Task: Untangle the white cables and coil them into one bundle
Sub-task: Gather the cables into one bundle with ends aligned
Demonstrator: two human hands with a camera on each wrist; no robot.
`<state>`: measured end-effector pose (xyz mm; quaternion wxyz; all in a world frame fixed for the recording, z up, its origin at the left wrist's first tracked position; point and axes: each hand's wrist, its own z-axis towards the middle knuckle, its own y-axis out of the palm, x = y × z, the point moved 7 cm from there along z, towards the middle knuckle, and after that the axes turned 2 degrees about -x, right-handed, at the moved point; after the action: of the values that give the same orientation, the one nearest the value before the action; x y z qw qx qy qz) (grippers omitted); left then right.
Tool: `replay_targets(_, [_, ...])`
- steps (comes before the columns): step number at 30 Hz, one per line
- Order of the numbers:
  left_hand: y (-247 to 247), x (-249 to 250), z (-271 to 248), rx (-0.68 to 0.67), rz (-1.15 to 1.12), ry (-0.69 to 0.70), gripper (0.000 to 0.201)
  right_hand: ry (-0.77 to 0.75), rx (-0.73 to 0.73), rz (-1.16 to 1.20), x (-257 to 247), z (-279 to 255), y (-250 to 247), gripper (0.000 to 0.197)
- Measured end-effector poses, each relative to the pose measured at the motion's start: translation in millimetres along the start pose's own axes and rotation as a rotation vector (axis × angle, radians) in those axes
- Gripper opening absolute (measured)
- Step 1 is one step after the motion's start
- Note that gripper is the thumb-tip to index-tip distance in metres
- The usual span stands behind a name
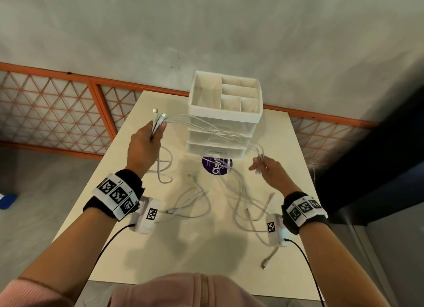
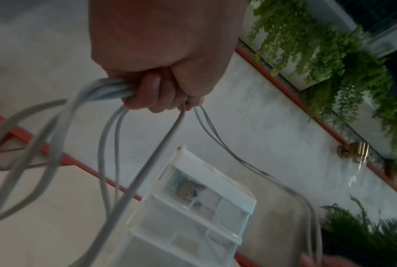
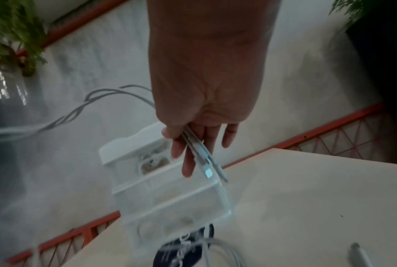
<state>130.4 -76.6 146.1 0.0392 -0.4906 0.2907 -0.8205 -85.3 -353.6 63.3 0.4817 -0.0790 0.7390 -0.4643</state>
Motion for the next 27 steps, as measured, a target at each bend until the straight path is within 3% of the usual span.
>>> replay_targets(2, [1, -10, -2, -0.019, 0.029, -0.041, 0.04, -0.062, 0.098, 0.061, -12, -1, -17, 0.035])
replay_targets(4, [1, -17, -3, -0.018, 0.046, -0.058, 0.04, -0.077, 0.105, 0.099, -19, 1, -22, 0.03])
replay_targets(12, [-22, -45, -3, 0.02, 0.166, -0.24, 0.039, 0.049, -0.327, 0.016, -19, 13, 55, 0.041])
replay_targets(15, [-33, -55, -9, 0.059, 0.212, -0.272, 0.041, 0.028, -0.398, -0.038, -28, 21, 87, 0.028])
replay_targets(19, [-42, -70, -15, 0.083, 0.24, -0.337, 0.041, -0.013, -0.42, 0.02, -54, 36, 121, 0.027])
replay_targets(22, [-45, -80, -21, 0.061, 0.274, -0.398, 0.042, -0.049, -0.34, -0.216, -63, 51, 138, 0.037])
replay_targets(25, [-45, -86, -24, 0.037, 0.29, -0.438, 0.043, 0.028, -0.169, -0.375, -67, 51, 135, 0.068])
replay_targets(27, [-44, -87, -25, 0.029, 0.3, -0.454, 0.044, 0.109, -0.107, -0.341, -65, 49, 136, 0.06])
